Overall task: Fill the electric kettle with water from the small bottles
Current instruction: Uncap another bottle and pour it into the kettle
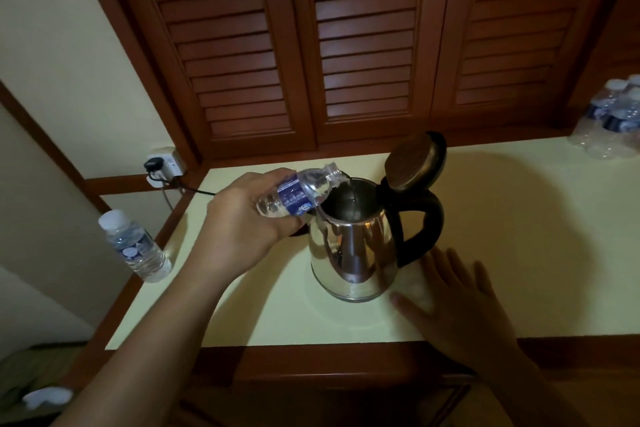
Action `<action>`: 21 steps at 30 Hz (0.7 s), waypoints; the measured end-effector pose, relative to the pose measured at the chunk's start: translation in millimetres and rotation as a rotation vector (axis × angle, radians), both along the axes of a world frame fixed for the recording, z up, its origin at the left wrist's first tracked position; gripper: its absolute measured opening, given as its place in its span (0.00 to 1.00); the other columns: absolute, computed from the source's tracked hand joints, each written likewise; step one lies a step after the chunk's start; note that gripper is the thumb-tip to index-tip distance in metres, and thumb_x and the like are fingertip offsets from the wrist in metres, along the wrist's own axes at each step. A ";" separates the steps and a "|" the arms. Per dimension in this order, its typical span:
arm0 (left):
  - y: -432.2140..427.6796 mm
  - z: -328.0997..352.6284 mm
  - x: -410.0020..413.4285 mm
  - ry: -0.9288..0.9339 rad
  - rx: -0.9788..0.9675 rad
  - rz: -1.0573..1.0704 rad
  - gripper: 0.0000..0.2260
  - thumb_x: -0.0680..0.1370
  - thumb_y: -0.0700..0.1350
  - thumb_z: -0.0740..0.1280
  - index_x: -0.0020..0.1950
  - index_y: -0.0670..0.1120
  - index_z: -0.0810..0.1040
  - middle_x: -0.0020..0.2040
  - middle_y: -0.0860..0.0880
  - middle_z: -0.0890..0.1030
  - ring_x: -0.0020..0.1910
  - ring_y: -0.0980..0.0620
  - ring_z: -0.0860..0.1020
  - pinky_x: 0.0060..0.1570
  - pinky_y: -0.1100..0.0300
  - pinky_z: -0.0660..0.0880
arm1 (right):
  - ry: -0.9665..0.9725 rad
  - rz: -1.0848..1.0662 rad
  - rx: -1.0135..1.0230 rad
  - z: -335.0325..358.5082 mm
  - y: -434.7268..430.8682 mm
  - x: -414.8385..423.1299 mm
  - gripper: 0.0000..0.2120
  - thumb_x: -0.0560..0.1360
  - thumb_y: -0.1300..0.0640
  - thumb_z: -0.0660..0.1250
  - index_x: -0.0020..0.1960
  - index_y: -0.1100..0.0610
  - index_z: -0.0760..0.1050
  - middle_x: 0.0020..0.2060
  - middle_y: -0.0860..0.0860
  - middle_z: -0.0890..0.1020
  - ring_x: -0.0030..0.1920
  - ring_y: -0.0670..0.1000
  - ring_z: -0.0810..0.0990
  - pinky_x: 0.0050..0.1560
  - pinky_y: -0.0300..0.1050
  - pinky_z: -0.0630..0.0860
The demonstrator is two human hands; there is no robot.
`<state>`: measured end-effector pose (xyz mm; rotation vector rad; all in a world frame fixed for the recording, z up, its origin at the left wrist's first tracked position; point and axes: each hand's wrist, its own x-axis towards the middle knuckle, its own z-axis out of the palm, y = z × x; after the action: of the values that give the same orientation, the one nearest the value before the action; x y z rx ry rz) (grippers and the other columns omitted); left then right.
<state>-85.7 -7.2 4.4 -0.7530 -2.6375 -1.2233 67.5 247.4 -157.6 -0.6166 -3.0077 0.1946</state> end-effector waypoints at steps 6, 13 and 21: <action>0.3 5.1 -9.8 0.302 -0.278 0.044 0.30 0.71 0.49 0.79 0.72 0.59 0.78 0.64 0.54 0.81 0.66 0.47 0.75 0.65 0.40 0.68 | 0.010 -0.009 0.002 0.1 -0.5 0.5 0.50 0.71 0.19 0.38 0.83 0.49 0.47 0.83 0.49 0.51 0.82 0.54 0.47 0.80 0.61 0.44; 3.2 7.5 -14.9 0.510 -0.438 0.085 0.27 0.72 0.46 0.80 0.70 0.57 0.79 0.65 0.51 0.81 0.66 0.44 0.74 0.58 0.39 0.67 | 0.005 -0.007 -0.030 1.6 -0.3 0.0 0.50 0.71 0.19 0.38 0.83 0.49 0.44 0.83 0.49 0.47 0.82 0.53 0.43 0.80 0.60 0.41; 12.2 10.5 -15.4 0.599 -0.474 0.082 0.28 0.72 0.43 0.80 0.70 0.56 0.79 0.66 0.50 0.81 0.68 0.41 0.73 0.59 0.36 0.68 | 0.000 -0.015 -0.031 1.6 -1.1 0.4 0.49 0.71 0.19 0.37 0.83 0.48 0.42 0.83 0.48 0.46 0.82 0.52 0.42 0.80 0.60 0.39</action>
<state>-101.0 5.0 14.9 -0.8898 -2.4039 -0.2636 67.9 246.2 -156.0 -0.6410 -3.0048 0.2415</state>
